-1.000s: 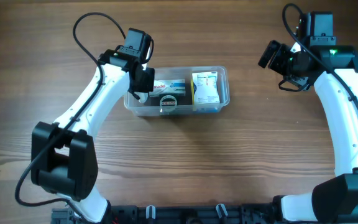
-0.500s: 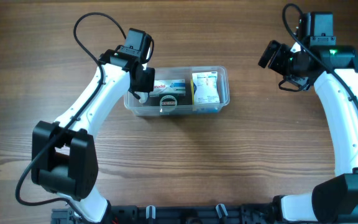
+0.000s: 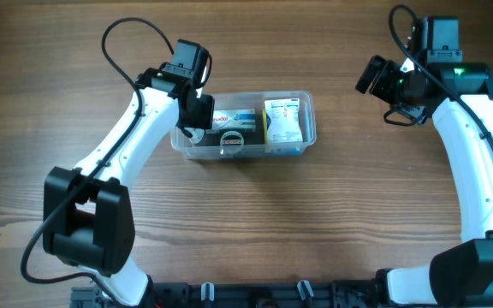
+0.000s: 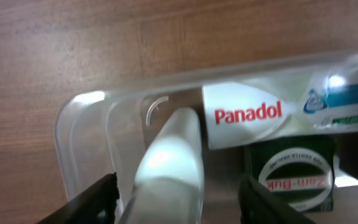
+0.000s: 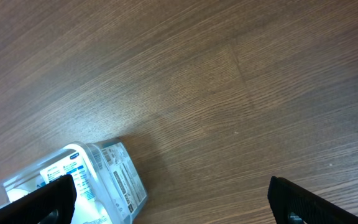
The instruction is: Pack container
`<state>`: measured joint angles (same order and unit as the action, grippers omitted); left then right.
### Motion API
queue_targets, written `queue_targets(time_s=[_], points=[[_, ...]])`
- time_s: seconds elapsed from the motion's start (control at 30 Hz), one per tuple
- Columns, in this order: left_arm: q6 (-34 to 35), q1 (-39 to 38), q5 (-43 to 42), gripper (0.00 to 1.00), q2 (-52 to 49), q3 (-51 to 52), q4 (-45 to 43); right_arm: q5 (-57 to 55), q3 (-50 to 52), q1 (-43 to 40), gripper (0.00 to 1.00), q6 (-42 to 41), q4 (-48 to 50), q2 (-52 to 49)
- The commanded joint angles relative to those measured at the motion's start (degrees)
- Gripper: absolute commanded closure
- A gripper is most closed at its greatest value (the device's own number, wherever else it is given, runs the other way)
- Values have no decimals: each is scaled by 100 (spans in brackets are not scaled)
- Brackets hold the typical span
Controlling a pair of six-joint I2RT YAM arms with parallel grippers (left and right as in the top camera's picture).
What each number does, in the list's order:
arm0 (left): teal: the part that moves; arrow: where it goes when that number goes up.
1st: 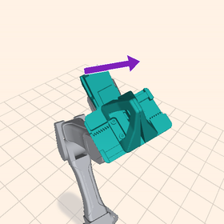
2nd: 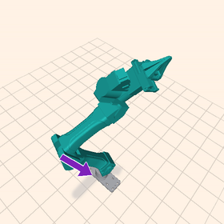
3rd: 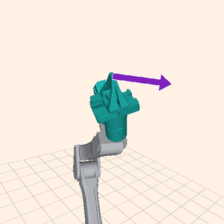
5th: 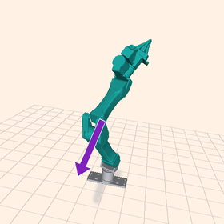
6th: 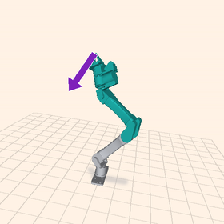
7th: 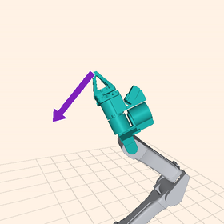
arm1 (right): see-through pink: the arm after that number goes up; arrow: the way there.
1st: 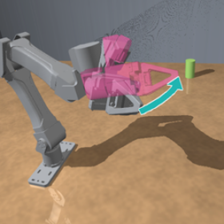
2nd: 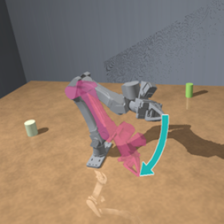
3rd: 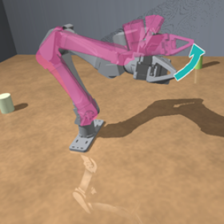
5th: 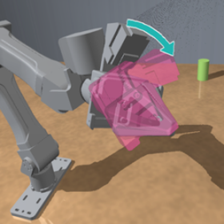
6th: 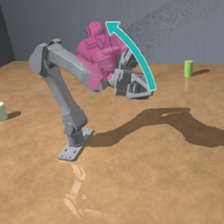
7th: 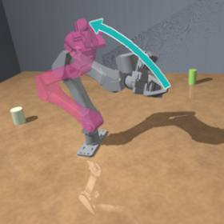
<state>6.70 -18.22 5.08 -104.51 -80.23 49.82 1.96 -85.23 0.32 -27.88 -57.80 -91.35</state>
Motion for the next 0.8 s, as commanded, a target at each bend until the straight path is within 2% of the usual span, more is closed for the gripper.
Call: queue_targets(time_s=[0.0,0.13,0.17,0.47,0.77], points=[[-28,0,133,27,529,-264,160,74,-52,4,0,-68,20,114],[-26,0,461,3,1062,-483,444,72,-52,4,0,-68,20,114],[-26,0,540,0,1185,-516,498,72,-52,4,0,-68,20,114],[13,0,1093,0,3067,-542,1241,74,-52,4,0,-68,20,114],[13,0,1043,0,4933,-540,1884,74,-52,4,0,-68,20,114]])
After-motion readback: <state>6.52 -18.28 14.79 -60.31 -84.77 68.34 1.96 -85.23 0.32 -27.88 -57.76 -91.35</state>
